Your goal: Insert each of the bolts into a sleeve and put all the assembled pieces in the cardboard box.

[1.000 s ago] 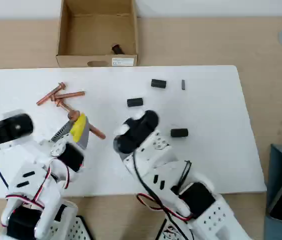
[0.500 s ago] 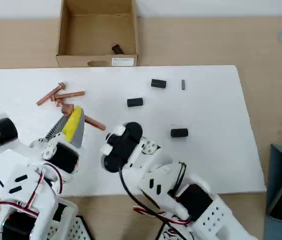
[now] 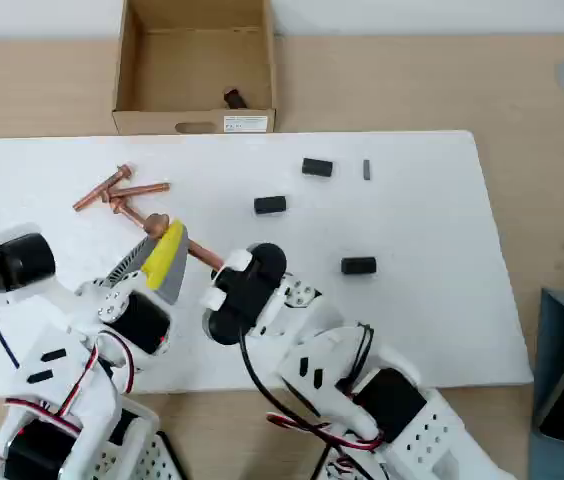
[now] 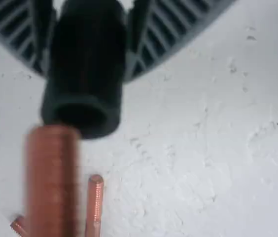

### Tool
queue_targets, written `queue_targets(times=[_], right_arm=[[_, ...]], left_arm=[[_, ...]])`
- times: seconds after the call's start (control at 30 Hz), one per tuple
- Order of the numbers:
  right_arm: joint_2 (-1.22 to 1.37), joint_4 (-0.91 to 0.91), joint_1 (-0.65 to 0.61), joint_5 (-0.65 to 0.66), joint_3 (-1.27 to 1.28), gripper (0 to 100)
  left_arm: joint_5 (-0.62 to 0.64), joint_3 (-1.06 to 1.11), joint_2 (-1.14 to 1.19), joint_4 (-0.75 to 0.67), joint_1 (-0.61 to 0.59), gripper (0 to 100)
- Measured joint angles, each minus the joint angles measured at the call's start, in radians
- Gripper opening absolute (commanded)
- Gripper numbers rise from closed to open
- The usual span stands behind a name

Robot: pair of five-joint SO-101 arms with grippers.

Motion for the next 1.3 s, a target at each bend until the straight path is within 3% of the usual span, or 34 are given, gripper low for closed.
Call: queue_targets(times=[0.2,0.7,1.03,1.3], right_arm=[[0.0,0.0,0.0,0.0,-0.032,0.9],[0.003,0.002,0.0,0.046,-0.049,0.9],[0.002,0.002,0.0,0.043,-0.058,0.9],[0.005,0.003,0.002,0.043,-0.054,0.9]], left_arm=[[-0.055,0.014,0.0,0.0,0.0,1],[-0.057,0.061,-0.003,-0.003,0.009,1],[-0.121,0.149,-0.003,0.002,0.17,0],[-0.221,0.192,-0.006,0.023,0.187,4]])
